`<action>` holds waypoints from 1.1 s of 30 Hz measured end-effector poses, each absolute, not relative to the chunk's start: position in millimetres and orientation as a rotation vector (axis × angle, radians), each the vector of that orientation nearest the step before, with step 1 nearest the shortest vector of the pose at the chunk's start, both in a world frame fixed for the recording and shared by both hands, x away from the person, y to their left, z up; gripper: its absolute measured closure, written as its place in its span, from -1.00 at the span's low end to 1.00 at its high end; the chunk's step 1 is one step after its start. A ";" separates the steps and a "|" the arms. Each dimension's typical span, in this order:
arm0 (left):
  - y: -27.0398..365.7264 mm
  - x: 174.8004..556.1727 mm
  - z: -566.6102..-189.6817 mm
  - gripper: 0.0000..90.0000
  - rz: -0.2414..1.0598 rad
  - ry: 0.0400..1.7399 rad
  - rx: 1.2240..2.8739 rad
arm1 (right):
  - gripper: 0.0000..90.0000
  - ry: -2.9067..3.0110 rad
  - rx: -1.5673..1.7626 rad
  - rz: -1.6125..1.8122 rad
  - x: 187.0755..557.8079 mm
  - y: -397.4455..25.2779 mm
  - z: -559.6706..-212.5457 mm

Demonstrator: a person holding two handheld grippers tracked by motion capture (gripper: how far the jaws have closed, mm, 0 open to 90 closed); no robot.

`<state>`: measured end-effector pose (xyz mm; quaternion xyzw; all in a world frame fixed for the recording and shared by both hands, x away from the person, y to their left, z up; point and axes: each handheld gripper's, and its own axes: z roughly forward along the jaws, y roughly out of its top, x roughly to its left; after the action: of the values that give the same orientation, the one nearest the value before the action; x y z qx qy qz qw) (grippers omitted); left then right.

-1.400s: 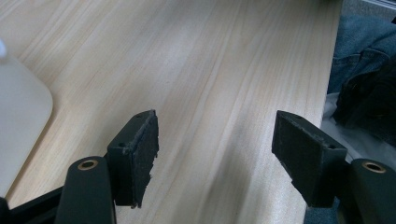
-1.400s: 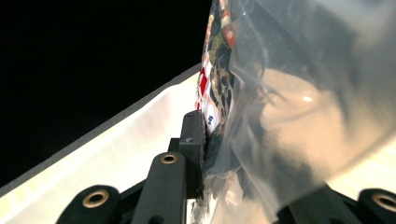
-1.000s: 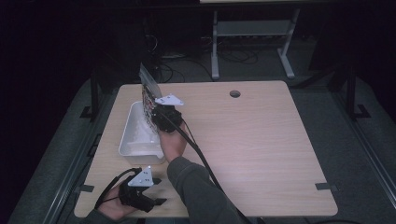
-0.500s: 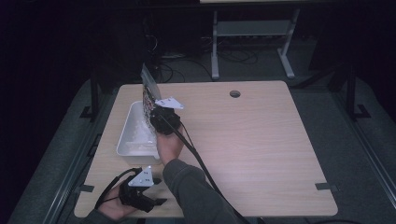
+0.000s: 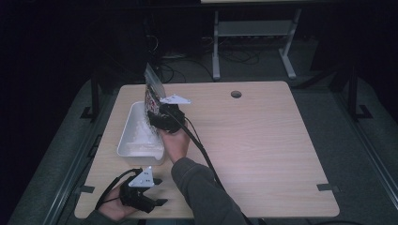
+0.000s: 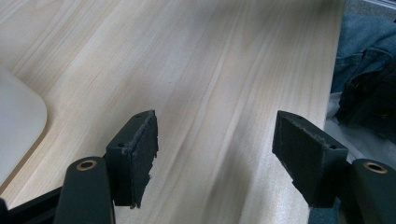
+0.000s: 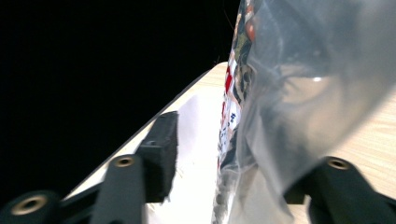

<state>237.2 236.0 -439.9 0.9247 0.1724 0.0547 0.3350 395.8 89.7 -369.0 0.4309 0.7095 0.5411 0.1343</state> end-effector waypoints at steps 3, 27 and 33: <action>236.1 237.1 -439.9 -0.33 0.146 0.451 2.410 | -0.11 2.100 1.226 1.576 395.7 87.4 -369.4; 236.8 239.5 -439.2 -0.37 0.166 0.459 2.398 | -0.27 2.210 1.130 1.659 383.7 50.6 -367.6; 237.4 240.1 -438.9 -0.37 0.171 0.462 2.398 | -0.28 2.225 1.112 1.669 380.1 34.8 -366.5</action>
<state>240.1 237.4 -438.9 0.9212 0.1776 0.0657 0.3400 380.1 34.8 -366.5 0.3704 0.7407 0.5557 0.0730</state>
